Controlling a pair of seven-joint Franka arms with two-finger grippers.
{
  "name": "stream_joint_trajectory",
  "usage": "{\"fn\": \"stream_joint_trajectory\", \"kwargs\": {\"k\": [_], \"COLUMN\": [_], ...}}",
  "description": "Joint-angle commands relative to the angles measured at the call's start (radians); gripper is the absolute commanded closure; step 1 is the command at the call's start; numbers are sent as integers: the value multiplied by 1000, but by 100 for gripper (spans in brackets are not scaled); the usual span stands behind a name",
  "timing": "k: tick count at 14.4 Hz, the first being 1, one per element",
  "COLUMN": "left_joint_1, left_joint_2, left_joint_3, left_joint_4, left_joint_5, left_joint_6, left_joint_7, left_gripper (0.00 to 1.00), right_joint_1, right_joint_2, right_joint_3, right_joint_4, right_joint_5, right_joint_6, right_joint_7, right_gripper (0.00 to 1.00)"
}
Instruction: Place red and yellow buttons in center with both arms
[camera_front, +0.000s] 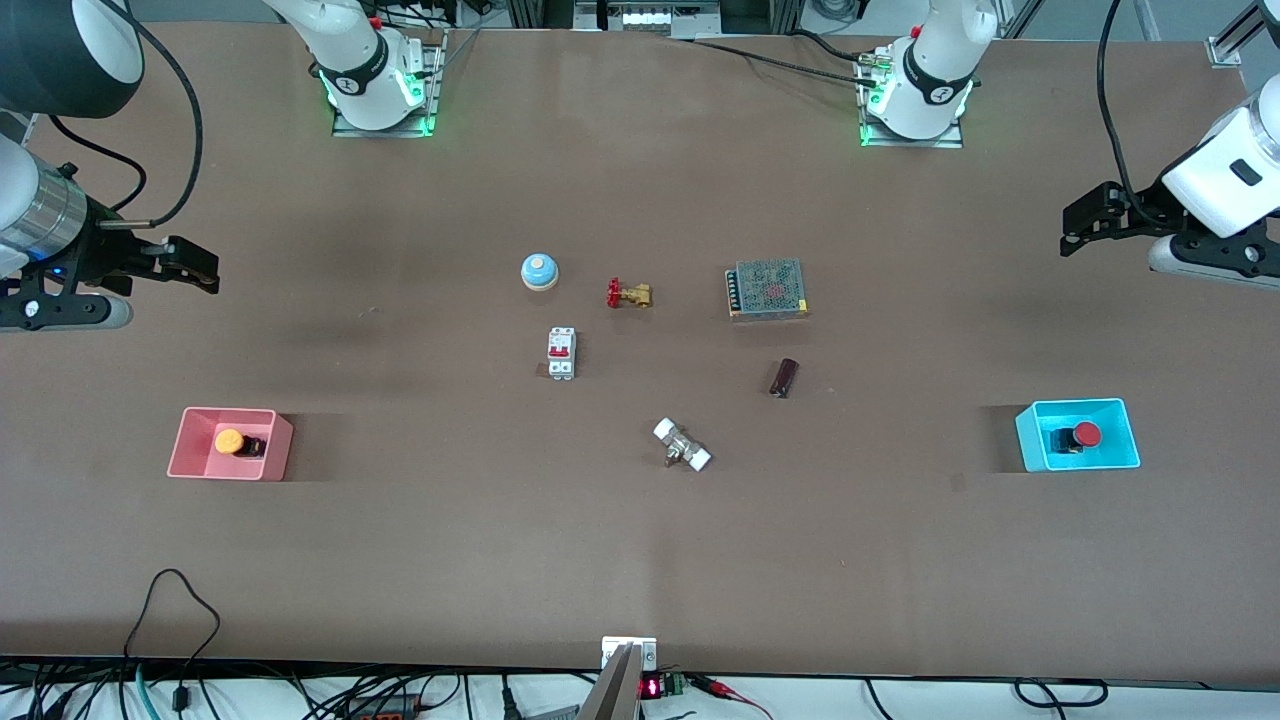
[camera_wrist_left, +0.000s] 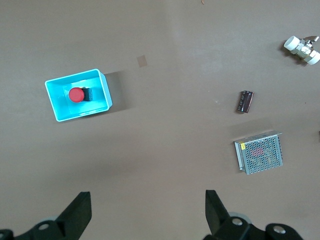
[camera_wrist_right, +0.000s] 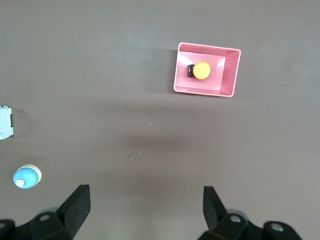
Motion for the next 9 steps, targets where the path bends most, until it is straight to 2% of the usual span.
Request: {"fn": "stream_joint_trajectory", "kwargs": {"k": [1,7,9], "left_joint_1": [8,8,8], "left_joint_2": [-9,-9,-8], "left_joint_3": [0,0,0], "left_joint_4": [1,1,1], "left_joint_5": [-15,-15,-15], "left_joint_6": [-14,-17,-18], "left_joint_7": [18,20,17], "left_gripper": [0,0,0], "right_joint_1": [-11,-55,-60], "right_joint_2": [-5,7,18], "right_joint_3": [11,11,11], "right_joint_4": [-4,-7,-18], "right_joint_5": [-4,32,20], "right_joint_6": [-5,22,47], "right_joint_7": [5,10,8], "right_gripper": [0,0,0]}}
